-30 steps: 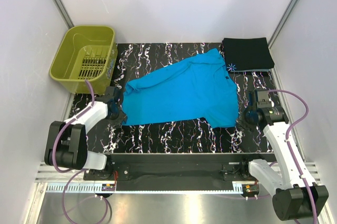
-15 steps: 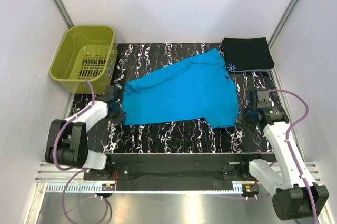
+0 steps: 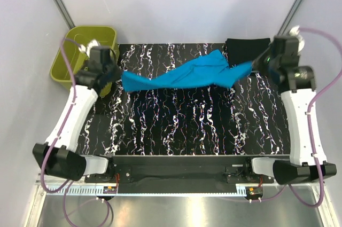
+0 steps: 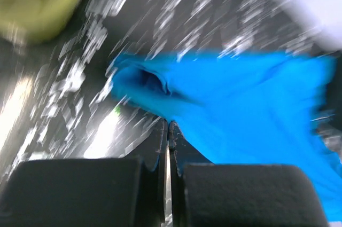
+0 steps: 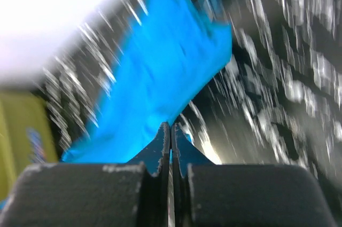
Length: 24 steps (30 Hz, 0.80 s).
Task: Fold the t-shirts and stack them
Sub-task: Flatten the tshirt out
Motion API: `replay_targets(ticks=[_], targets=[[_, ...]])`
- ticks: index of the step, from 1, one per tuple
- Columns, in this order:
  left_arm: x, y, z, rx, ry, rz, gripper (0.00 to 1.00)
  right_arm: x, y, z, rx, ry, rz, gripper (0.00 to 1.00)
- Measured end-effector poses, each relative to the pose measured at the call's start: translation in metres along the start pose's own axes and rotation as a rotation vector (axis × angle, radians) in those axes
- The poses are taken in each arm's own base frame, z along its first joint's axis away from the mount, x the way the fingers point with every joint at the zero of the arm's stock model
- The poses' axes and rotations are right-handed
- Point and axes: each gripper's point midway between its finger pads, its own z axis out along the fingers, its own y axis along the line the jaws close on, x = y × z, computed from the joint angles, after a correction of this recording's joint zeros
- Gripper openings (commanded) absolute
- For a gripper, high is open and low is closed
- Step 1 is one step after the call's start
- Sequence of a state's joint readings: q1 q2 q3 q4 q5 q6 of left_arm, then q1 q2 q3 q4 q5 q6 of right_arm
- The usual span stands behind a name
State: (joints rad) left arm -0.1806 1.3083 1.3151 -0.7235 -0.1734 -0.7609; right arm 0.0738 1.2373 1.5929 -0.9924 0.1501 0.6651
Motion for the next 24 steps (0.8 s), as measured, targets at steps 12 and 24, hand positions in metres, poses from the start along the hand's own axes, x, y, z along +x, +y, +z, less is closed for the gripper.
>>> replay_targets(ticks=[12,24], targets=[[-0.188,-0.127,-0.206,0.497,-0.58,-0.019,0.0,-0.199,0.095,-0.166,-0.312,-0.69,-0.052,0.0],[-0.202,-0.117,-0.345,0.736,-0.803,-0.046,0.0,-0.213,0.074,-0.37,-0.566,-1.121,-0.081,0.0]])
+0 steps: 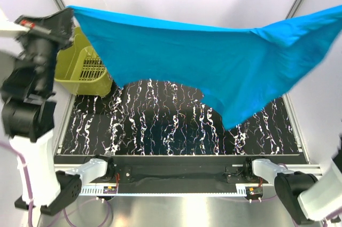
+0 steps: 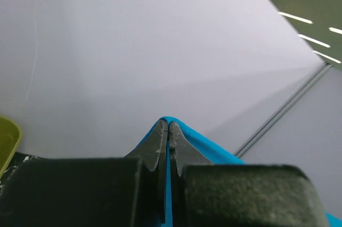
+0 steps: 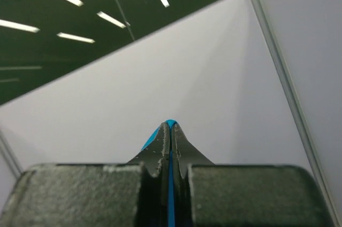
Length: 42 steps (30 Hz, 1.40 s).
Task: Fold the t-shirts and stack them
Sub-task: Flatten the tshirt out
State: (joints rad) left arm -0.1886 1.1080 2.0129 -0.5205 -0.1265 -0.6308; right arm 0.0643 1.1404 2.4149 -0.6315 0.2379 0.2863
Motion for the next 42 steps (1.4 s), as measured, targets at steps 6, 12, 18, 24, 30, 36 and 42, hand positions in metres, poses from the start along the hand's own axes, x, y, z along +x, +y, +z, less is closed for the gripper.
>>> replay_targets(ticks=[6,12,18,24,30,36,42], targets=[[-0.04,-0.023,-0.058,0.081,-0.093,-0.029,0.0,-0.07,0.023,-0.052,-0.119,-0.161,0.04,0.0],[-0.075,-0.04,-0.111,0.164,-0.203,-0.05,0.0,-0.097,0.029,-0.089,-0.174,-0.222,0.056,0.0],[-0.037,-0.016,-0.086,0.106,-0.133,-0.039,0.0,-0.069,0.025,-0.07,-0.166,-0.169,0.032,0.0],[0.069,0.065,-0.022,-0.114,0.089,0.052,0.0,0.089,-0.014,-0.006,-0.067,0.135,-0.03,0.0],[0.208,0.183,0.006,-0.372,0.335,0.191,0.0,0.299,-0.079,0.019,0.051,0.519,-0.09,0.0],[0.328,0.294,0.014,-0.57,0.524,0.335,0.0,0.469,-0.131,0.015,0.105,0.773,-0.105,0.0],[0.424,0.381,0.038,-0.684,0.663,0.419,0.0,0.599,-0.166,0.009,0.103,0.947,-0.088,0.0]])
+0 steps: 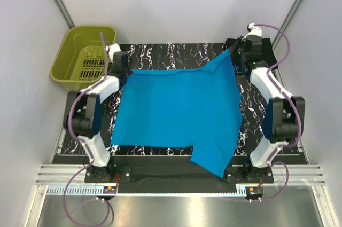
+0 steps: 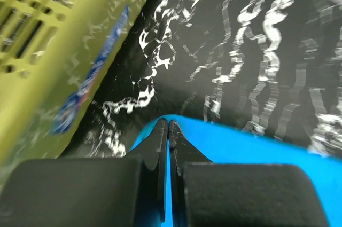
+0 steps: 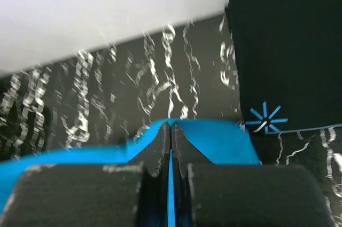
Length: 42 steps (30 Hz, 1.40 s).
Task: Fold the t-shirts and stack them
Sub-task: Flatten the tshirt out, then fold the tshirt
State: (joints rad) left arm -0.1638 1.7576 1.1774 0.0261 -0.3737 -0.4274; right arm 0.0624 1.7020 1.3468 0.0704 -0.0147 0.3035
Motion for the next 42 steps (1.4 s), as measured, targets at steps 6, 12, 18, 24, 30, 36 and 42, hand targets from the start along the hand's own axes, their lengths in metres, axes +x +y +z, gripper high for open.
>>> replay_targets(ticks=[6,12,18,24,30,36,42], targets=[[0.016,-0.001,0.034,-0.023,0.032,0.022,0.0,0.043,-0.011,0.025,0.006,0.103,0.008,0.0],[-0.015,-0.014,0.036,0.006,-0.031,-0.008,0.0,0.035,-0.007,0.014,0.013,0.108,0.033,0.0],[-0.006,-0.007,0.032,-0.028,0.035,0.018,0.0,0.037,-0.008,-0.028,0.059,0.166,0.09,0.0],[0.018,0.008,0.025,-0.074,0.138,0.066,0.0,0.047,-0.012,-0.069,0.11,0.221,0.14,0.0],[0.037,0.021,0.017,-0.108,0.222,0.124,0.0,0.068,-0.024,-0.09,0.176,0.294,0.16,0.0],[0.045,0.029,0.009,-0.129,0.279,0.153,0.0,0.08,-0.031,-0.111,0.212,0.341,0.168,0.0],[0.052,0.036,-0.002,-0.144,0.326,0.171,0.0,0.087,-0.036,-0.126,0.24,0.363,0.171,0.0]])
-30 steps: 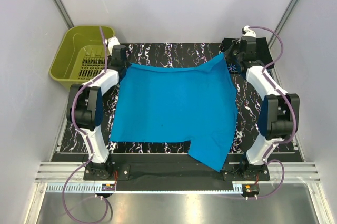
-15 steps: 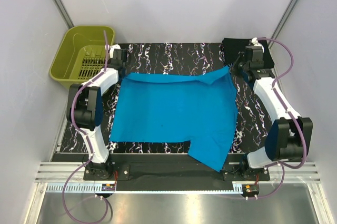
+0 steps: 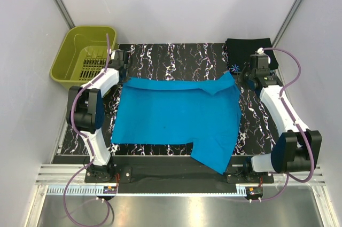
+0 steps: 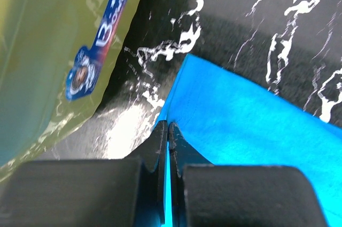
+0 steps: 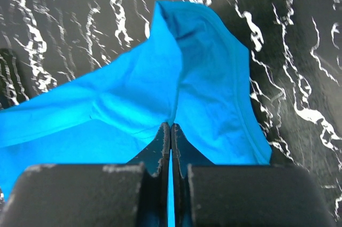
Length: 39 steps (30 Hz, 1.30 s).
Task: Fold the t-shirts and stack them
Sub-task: Fold the tshirt
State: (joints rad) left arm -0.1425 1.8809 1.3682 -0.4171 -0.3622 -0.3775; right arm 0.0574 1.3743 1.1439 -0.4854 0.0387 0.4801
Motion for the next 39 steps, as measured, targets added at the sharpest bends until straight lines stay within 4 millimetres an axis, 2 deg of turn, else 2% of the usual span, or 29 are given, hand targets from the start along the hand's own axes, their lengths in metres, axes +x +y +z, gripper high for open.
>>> replay_targets(ticks=[12,19,29,36,37,38,39], targets=[[0.025,0.01,-0.006,-0.026,0.103,0.035,0.0,0.029,-0.033,-0.006,0.104,0.08,0.011,0.0],[0.032,0.012,-0.008,-0.032,0.131,0.045,0.0,0.039,-0.044,-0.012,0.137,0.101,0.011,0.0],[0.052,0.02,-0.008,-0.054,0.186,0.059,0.0,0.069,-0.061,-0.008,0.183,0.175,0.009,0.0],[0.057,0.022,-0.009,-0.062,0.206,0.063,0.0,0.075,-0.065,-0.005,0.201,0.199,0.013,0.0],[0.059,0.023,-0.009,-0.063,0.21,0.064,0.02,0.077,-0.066,-0.005,0.206,0.208,0.014,0.0],[0.062,0.024,-0.009,-0.066,0.216,0.066,0.11,0.08,-0.068,-0.005,0.214,0.219,0.014,0.0],[0.066,0.025,-0.009,-0.07,0.225,0.072,0.16,0.083,-0.07,-0.005,0.223,0.232,0.016,0.11]])
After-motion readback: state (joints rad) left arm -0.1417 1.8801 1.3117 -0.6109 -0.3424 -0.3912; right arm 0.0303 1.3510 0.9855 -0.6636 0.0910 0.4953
